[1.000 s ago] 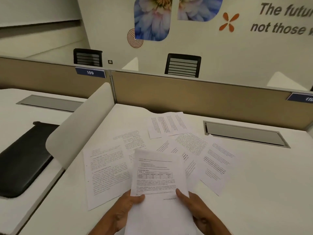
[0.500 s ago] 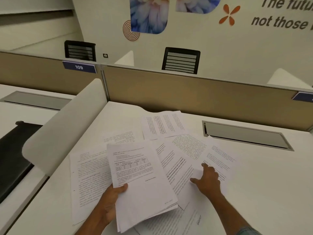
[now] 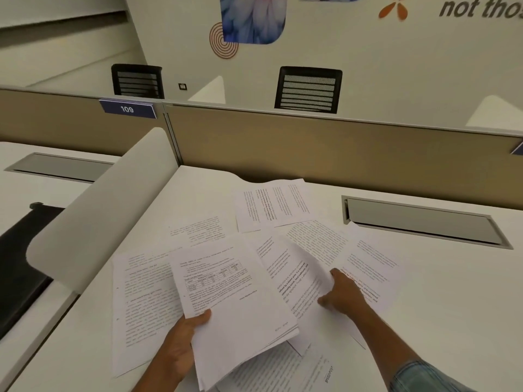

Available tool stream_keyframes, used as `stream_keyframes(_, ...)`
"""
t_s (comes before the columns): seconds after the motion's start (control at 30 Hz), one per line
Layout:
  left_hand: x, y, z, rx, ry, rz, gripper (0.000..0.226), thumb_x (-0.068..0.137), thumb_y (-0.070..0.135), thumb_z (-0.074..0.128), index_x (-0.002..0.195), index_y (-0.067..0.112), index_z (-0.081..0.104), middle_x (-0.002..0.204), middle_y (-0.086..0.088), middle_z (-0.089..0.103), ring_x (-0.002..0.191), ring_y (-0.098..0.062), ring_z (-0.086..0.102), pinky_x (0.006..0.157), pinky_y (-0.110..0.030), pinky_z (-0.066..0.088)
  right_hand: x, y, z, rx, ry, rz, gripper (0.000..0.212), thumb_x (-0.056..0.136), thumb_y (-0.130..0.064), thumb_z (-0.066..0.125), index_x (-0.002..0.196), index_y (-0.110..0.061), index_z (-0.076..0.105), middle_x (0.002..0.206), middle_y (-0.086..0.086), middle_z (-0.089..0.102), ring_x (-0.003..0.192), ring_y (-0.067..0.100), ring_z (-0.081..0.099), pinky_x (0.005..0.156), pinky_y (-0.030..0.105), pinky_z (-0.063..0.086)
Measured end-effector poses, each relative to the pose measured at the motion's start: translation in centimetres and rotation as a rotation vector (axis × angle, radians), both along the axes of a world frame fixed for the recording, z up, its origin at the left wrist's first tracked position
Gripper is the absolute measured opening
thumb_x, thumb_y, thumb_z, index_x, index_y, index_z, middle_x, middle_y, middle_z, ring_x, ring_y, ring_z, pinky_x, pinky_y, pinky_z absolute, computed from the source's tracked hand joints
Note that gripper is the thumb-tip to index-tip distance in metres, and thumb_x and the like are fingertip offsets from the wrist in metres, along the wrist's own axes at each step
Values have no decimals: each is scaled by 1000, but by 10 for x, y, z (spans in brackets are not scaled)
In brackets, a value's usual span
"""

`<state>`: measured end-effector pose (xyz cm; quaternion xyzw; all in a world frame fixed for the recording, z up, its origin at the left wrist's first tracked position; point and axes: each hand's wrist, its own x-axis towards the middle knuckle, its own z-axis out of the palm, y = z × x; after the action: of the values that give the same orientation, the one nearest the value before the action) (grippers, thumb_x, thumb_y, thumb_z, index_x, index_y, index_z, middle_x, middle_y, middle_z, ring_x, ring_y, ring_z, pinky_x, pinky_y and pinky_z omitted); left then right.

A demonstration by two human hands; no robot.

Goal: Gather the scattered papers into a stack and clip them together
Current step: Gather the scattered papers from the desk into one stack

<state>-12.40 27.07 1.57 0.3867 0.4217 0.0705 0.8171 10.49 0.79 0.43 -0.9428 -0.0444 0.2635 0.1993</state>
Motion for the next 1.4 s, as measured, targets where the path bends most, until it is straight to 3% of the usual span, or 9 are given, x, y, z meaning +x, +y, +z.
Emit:
stream_keyframes(0.1, 0, -1, 0, -40, -16, 7, 28, 93, -5, 59, 110, 14, 71, 93, -7, 82, 97, -33, 68, 80, -45, 55, -5, -2, -5, 256, -6, -141, 26, 80, -20, 70, 100, -3, 66, 105, 17, 72, 93, 32, 71, 81, 49, 63)
stream_keyframes(0.17, -1, -1, -3, -76, -17, 9, 29, 93, -2, 60, 117, 12, 70, 98, -9, 81, 99, -34, 69, 74, -44, 59, -15, -6, -1, 446, 56, -265, 14, 88, -13, 63, 97, -4, 70, 99, 18, 73, 88, 32, 72, 72, 46, 63)
stream_keyframes(0.3, 0, -9, -4, -97, -33, 4, 31, 93, -1, 60, 119, 12, 69, 101, -9, 81, 99, -33, 70, 73, -43, 60, -46, -23, 7, 723, 282, -416, 19, 96, -9, 64, 114, -13, 70, 105, 11, 77, 86, 24, 69, 60, 27, 57)
stream_keyframes(0.57, -1, -19, 5, 1, -12, -107, 31, 88, 1, 69, 115, 16, 72, 109, -9, 80, 104, -33, 71, 87, -44, 57, -98, -34, 6, 873, 533, -540, 21, 96, -10, 66, 116, -9, 70, 107, 16, 79, 83, 22, 67, 54, 24, 55)
stream_keyframes(0.77, -12, -20, 6, -2, 14, -248, 44, 85, -2, 71, 126, 14, 68, 117, -9, 77, 112, -32, 69, 91, -43, 56, -125, -23, 15, 809, 527, -449, 22, 94, -9, 68, 114, -16, 76, 94, 3, 80, 76, 15, 65, 57, 23, 55)
stream_keyframes(0.9, -24, -7, 2, 7, -9, -222, 42, 88, -5, 66, 125, 14, 67, 124, -12, 73, 113, -33, 66, 100, -46, 51, -132, -20, 18, 757, 430, -380, 22, 96, -25, 67, 116, -17, 73, 109, 8, 76, 88, 21, 70, 63, 23, 58)
stream_keyframes(1.07, -41, 24, 6, 57, -57, -68, 39, 91, -7, 62, 114, 22, 72, 113, -4, 78, 108, -30, 67, 102, -48, 50, -132, -28, 2, 219, -84, -107, 50, 89, -48, 70, 128, -19, 60, 123, 5, 67, 105, 20, 65, 84, 30, 56)
stream_keyframes(1.2, -48, 37, 6, 64, -79, 7, 41, 92, -7, 60, 117, 24, 70, 123, -6, 72, 115, -31, 64, 88, -42, 58, -145, -15, -3, -129, -113, 190, 84, 79, -60, 73, 147, -23, 37, 143, 3, 43, 132, 24, 42, 107, 40, 42)
stream_keyframes(1.4, -60, 37, 5, 17, -93, 48, 38, 94, -6, 57, 115, 23, 70, 126, -6, 70, 117, -34, 61, 87, -43, 58, -145, -4, -5, -135, -53, 193, 74, 78, -54, 75, 138, -23, 44, 131, 0, 56, 122, 22, 52, 104, 39, 45)
